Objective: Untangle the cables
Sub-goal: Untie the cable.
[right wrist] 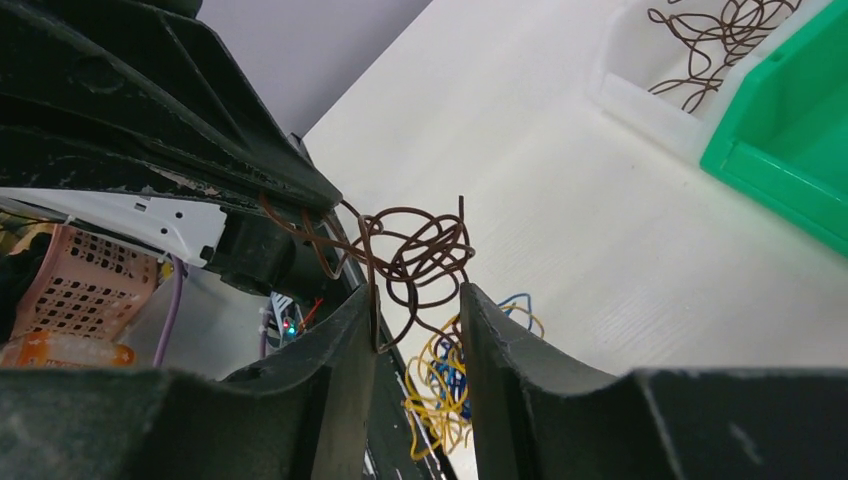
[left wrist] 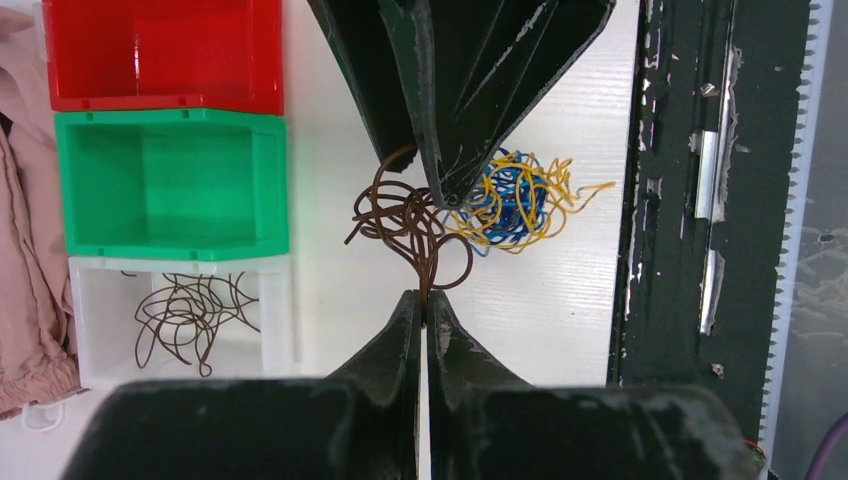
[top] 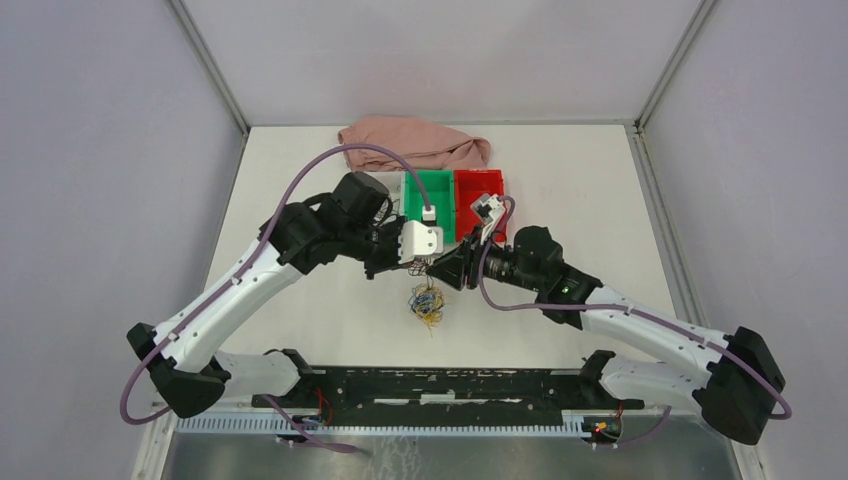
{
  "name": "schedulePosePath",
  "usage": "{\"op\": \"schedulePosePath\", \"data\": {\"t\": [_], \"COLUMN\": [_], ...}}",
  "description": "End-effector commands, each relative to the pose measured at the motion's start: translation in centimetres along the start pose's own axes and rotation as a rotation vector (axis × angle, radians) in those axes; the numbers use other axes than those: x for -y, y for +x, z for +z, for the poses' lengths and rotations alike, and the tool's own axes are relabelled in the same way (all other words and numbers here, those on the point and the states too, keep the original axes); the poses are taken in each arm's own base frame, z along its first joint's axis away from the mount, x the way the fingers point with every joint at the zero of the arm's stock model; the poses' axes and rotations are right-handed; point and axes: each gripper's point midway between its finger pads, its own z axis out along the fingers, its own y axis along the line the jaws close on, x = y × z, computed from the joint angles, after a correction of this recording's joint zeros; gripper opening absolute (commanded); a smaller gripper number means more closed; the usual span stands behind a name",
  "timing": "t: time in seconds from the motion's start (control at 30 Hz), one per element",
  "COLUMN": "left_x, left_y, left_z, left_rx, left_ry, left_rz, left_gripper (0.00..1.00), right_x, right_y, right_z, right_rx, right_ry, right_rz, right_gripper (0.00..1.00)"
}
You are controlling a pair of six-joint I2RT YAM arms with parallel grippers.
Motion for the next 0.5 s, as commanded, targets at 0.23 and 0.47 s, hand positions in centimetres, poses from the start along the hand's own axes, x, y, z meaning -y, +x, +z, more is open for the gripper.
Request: {"op": "schedulePosePath", "data": {"t": [0.23,0.47], "left_x": [0.2,0.6], "left_y": [-0.3,2.6], "left_z": [-0.5,0.9], "left_rx": [0.031,-0.005], "left_ry": [-0.013,-0.047], "left_rz": [0.009,0.018], "left_gripper": [0.03,0.3], "right_x": [-1.8,-2.1], "right_y": [-3.4,-5.2], "right_z": [-0.9,-1.8], "right_rx": [0.07,0.129], "right_ry": [-0.012,0.022], "right_rz": [-0.076,-0.083], "right_gripper": [0.08,0.01]}}
